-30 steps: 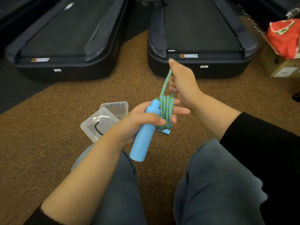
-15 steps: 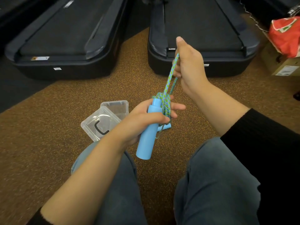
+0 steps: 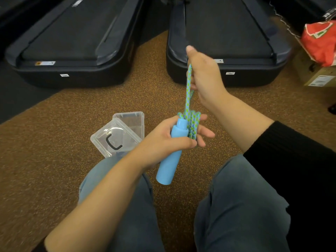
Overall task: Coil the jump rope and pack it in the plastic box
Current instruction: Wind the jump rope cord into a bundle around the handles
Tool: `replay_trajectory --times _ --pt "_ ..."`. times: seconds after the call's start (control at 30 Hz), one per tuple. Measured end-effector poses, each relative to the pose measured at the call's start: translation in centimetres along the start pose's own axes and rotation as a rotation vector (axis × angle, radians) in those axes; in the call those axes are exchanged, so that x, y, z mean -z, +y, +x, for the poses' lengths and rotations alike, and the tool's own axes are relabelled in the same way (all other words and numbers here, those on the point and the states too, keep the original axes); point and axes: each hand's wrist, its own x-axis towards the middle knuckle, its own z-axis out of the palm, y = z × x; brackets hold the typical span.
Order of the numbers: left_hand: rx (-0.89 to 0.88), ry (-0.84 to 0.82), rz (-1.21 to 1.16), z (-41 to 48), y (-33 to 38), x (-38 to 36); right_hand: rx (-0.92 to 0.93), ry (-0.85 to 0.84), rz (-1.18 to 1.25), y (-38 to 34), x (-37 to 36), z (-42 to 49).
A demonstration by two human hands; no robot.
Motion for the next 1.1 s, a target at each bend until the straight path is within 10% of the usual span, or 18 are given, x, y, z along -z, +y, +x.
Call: replay_trajectory --times 0.6,1.1 --pt "-0.211 0.224 -0.361 1.5 2.3 4.8 -0.352 -0.284 -0.188 6.0 -0.3 -8.6" --pt "0.029 0.216 -0.051 1.4 0.4 4.3 0.09 -0.303 -0.32 3.0 1.2 -7.7"
